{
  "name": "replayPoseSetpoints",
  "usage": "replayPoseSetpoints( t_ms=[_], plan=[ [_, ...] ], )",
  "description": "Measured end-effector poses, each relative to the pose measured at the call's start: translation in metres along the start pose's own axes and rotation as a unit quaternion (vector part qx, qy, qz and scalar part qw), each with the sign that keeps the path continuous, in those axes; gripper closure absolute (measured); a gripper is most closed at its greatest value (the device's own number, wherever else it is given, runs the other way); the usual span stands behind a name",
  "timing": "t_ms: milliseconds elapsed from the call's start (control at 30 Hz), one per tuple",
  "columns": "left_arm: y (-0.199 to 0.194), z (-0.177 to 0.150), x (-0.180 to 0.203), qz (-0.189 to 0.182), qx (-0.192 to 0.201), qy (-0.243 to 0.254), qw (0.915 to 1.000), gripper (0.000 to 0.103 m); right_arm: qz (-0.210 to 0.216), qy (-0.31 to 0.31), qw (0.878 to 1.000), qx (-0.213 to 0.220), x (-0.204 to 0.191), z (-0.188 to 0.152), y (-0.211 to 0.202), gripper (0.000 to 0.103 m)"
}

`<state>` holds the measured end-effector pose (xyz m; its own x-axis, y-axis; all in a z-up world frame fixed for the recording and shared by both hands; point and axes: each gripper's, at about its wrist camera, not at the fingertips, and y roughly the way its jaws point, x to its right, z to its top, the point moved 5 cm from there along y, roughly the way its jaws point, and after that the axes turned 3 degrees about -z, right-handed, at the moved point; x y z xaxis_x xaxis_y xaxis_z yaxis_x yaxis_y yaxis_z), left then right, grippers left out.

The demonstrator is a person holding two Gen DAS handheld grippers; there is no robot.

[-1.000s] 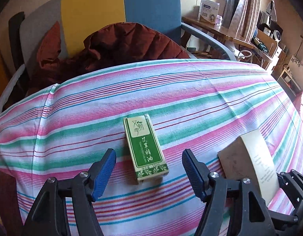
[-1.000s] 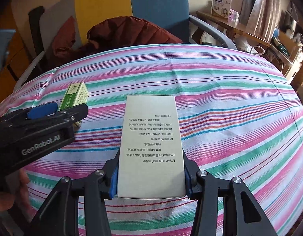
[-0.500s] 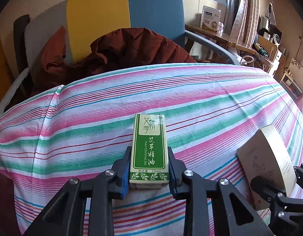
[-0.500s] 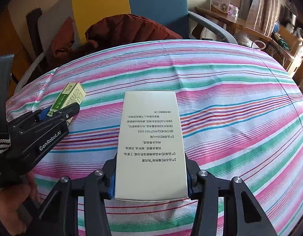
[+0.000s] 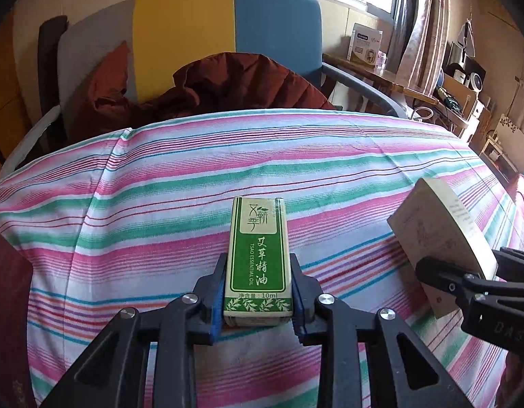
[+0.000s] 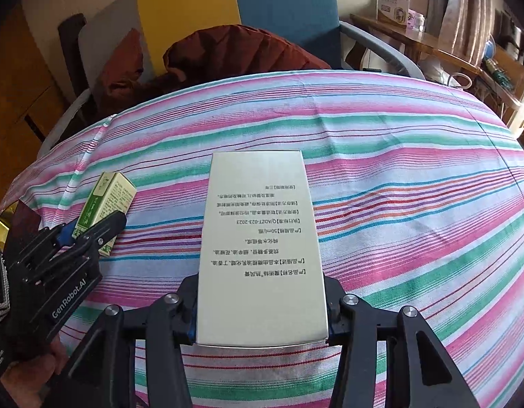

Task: Organize objects
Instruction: 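Carry the green box into the gold tray with the left tool and release it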

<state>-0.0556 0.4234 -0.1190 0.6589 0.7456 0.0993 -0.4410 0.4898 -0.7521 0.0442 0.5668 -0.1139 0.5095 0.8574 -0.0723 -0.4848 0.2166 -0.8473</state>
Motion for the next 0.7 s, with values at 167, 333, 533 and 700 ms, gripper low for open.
replayPoseSetpoints(
  t_ms=[167,333,533,700],
  plan=[
    [-0.018,-0.018,-0.007,-0.002,0.005,-0.008,1.0,0.073,0.011,-0.028,0.999,0.02,-0.015,0.0,-0.008,0.053],
    [-0.034,-0.034,-0.012,-0.002,0.008,-0.008,0.9999,0.073,0.02,-0.055,0.998,0.03,-0.031,-0.003,-0.01,0.053],
    [-0.058,-0.052,-0.025,0.0,0.009,-0.02,0.9997,0.073,0.037,-0.082,0.995,0.032,-0.052,-0.014,-0.01,0.053],
    [-0.091,-0.064,-0.031,-0.02,0.026,-0.023,0.9992,0.073,0.044,-0.113,0.992,0.039,-0.069,-0.023,-0.01,0.053]
  ],
)
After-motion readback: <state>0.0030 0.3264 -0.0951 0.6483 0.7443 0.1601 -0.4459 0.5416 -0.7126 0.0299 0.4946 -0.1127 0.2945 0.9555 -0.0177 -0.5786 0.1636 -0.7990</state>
